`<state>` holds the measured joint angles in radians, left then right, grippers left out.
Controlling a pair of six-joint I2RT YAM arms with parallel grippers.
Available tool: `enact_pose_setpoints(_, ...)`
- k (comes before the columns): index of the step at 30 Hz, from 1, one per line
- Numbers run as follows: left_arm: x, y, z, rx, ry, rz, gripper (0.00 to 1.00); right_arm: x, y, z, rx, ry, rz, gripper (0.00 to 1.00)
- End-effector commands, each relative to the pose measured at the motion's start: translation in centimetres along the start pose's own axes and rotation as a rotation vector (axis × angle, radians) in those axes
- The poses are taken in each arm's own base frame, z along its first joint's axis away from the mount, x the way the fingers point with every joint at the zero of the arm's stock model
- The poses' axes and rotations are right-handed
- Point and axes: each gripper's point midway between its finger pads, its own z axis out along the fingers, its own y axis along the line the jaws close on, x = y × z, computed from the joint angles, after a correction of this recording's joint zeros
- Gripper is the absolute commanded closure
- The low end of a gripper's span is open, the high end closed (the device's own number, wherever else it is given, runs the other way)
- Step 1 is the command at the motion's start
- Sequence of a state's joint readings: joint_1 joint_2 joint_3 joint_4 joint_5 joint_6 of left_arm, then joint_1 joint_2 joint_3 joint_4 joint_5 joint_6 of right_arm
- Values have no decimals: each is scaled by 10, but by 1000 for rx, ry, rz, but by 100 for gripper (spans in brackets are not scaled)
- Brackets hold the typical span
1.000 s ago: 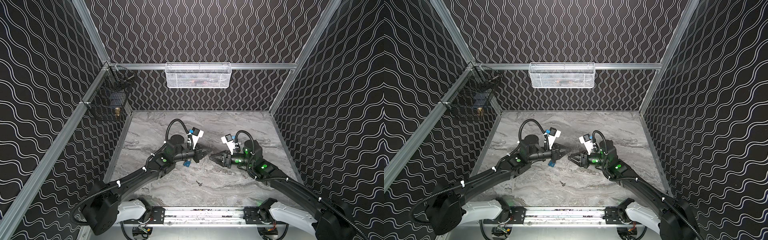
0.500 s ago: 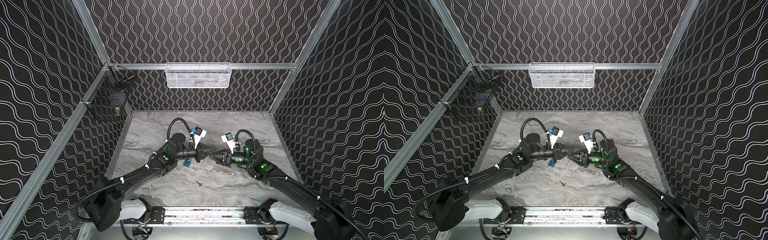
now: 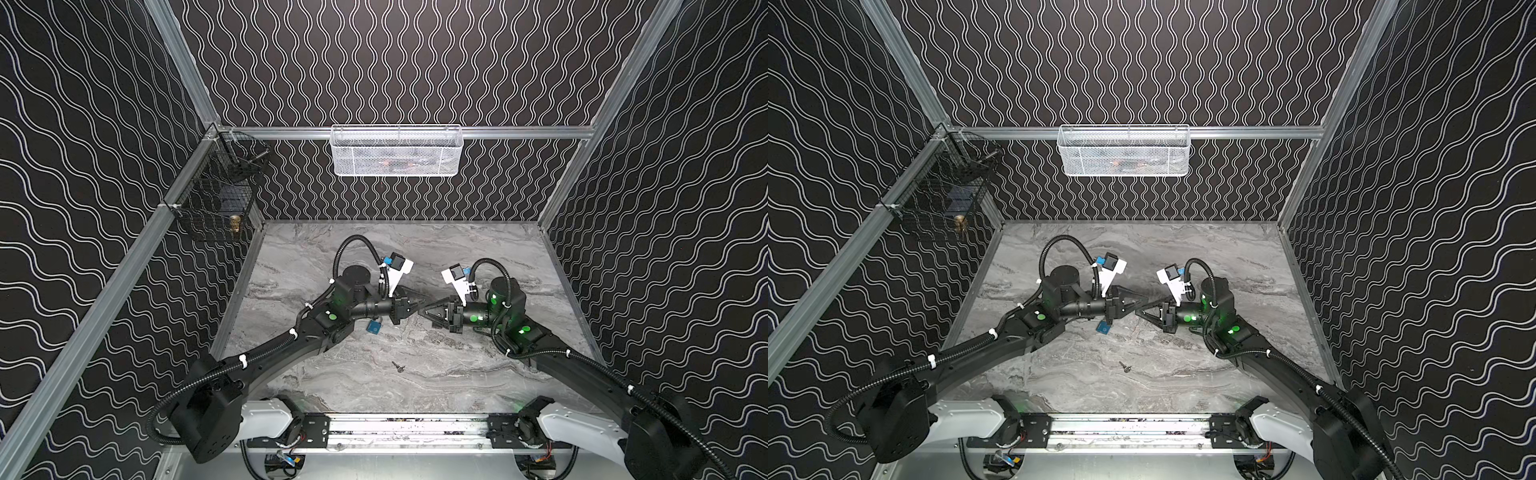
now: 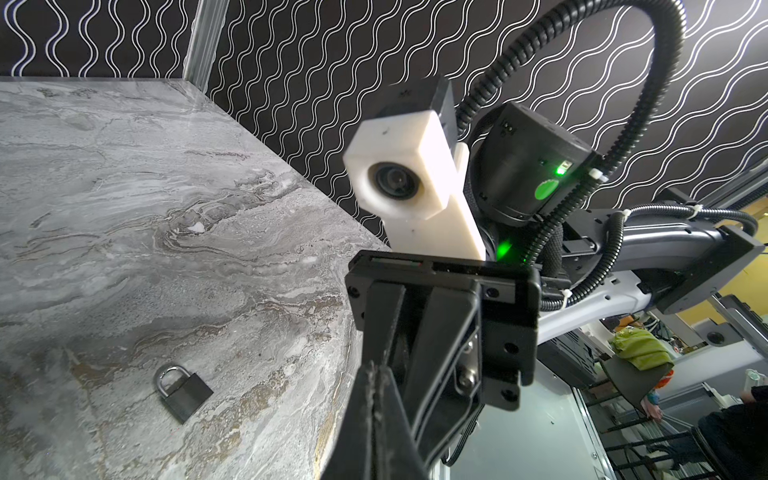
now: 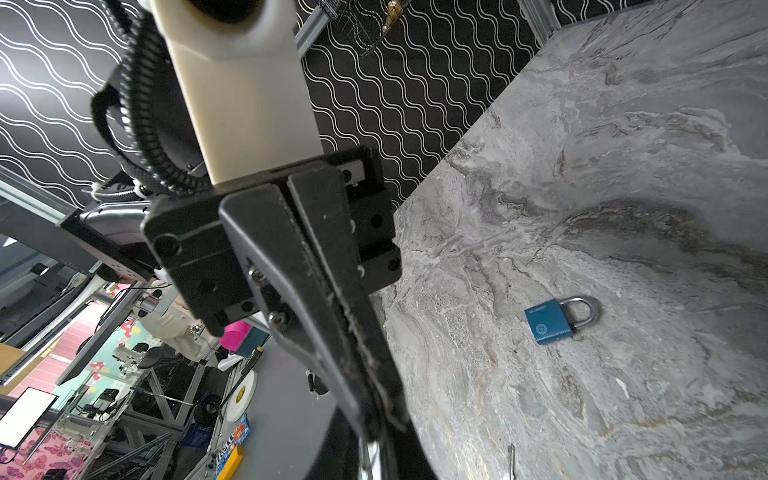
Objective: Unlock with the key
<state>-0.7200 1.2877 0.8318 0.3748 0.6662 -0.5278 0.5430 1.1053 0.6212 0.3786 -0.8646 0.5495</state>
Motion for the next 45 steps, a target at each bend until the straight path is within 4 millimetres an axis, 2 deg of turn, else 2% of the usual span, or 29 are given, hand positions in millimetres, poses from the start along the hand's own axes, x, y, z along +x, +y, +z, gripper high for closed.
enact_pose_setpoints(1, -7, -7, 0, 29, -17, 33, 100, -10, 6, -1, -23, -36, -34, 95)
enact_pose_setpoints(4, -7, -7, -1, 24, -16, 40, 100, -10, 6, -1, -22, -37, -32, 100)
enact_pose_setpoints(12, -10, -10, -1, 33, -15, 48, 100, -14, 7, -4, -20, -53, -26, 100)
enact_pose_setpoints(13, -11, -10, -1, 31, -19, 47, 93, -14, 7, -5, -19, -53, -20, 100)
enact_pose_setpoints(15, -20, -15, -3, 35, -37, 50, 71, -12, 5, -7, -9, -55, -10, 100)
enact_pose_setpoints(17, -31, -17, -6, 16, -76, 48, 57, -10, -1, -9, 18, -51, 6, 100)
enact_pose_setpoints(20, -39, -10, -8, -41, -111, 28, 47, -8, -12, -17, 66, -53, 39, 100)
enact_pose_setpoints(24, -38, 24, -11, -222, -139, -71, 42, -6, -26, -29, 146, -67, 73, 100)
enact_pose_setpoints(26, -32, 38, -9, -293, -133, -136, 39, -1, -33, -33, 202, -64, 99, 100)
enact_pose_setpoints(27, -25, 41, -5, -322, -107, -143, 38, -4, -45, -43, 259, -82, 127, 100)
enact_pose_setpoints(33, 18, 59, 24, -529, 63, -146, 36, 3, -69, -71, 424, -93, 227, 100)
enact_pose_setpoints(38, 52, 78, 39, -651, 159, -171, 36, 21, -106, -104, 635, -106, 363, 100)
enact_pose_setpoints(45, 99, 102, 63, -811, 360, -142, 35, 43, -135, -130, 786, -101, 478, 100)
